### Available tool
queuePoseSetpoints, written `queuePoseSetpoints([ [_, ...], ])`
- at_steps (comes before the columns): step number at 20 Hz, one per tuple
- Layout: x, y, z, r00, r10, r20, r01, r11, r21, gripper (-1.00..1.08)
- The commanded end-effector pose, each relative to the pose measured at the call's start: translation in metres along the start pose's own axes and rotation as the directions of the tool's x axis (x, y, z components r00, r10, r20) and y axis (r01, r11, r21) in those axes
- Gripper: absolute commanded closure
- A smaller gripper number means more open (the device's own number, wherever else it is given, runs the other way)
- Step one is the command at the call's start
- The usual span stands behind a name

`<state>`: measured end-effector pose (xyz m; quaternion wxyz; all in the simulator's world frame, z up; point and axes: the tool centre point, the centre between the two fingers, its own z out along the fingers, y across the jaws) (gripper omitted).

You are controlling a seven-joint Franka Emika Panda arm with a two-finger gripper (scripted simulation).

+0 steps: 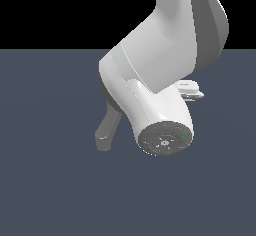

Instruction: Turn on the faucet by rotating a designated handle.

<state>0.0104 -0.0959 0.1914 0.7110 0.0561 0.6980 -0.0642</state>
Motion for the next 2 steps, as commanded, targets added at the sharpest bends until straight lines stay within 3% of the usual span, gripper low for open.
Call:
queuePoseSetpoints([
  [1,0.0170,0.0039,0.0020,1.000,-0.012,-0.019,0.012,1.000,-0.015,1.08],
  [2,0.0170,0.0039,0.0020,1.000,-0.012,-0.019,0.012,1.000,-0.015,1.08],
])
